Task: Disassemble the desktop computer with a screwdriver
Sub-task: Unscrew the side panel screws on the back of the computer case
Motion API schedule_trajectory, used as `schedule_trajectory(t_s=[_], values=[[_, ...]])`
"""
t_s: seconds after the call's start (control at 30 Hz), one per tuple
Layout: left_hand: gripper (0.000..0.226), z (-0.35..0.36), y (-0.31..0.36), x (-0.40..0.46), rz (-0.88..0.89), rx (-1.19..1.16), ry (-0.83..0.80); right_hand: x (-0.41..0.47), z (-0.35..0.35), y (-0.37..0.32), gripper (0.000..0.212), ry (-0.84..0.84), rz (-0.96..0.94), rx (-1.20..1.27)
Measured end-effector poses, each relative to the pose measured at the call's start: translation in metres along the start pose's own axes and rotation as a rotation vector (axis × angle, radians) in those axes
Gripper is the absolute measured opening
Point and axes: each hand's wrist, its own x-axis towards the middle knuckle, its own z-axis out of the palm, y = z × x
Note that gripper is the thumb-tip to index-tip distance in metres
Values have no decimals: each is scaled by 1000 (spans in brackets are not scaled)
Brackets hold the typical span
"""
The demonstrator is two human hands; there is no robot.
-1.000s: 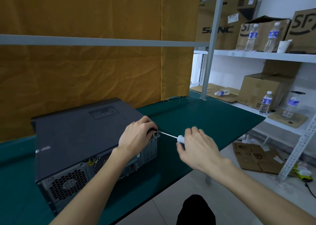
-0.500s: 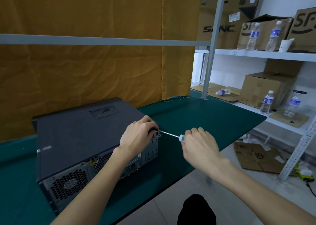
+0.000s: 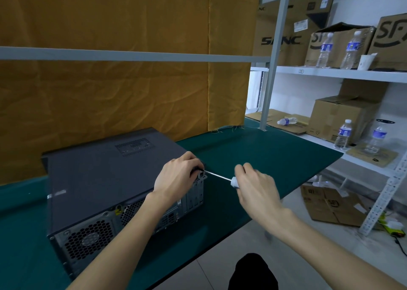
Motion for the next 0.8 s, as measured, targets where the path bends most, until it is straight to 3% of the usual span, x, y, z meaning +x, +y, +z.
schedule_trajectory(t_s=[0.2, 0.37, 0.53, 0.7, 0.8], values=[[15, 1, 1, 0, 14, 13, 25, -6, 4, 21, 36, 79, 51, 48], [17, -2, 3, 1, 3, -8, 91, -6, 21, 36, 22, -107, 409, 812], [19, -8, -1, 7, 126, 57, 5, 6, 41, 16, 21, -129, 416, 976], [23, -17, -7, 20, 236, 159, -157, 29, 49, -5, 13, -268, 625, 1356], [25, -17, -3, 21, 208, 175, -154, 41, 52, -13, 18, -291, 743, 1503]])
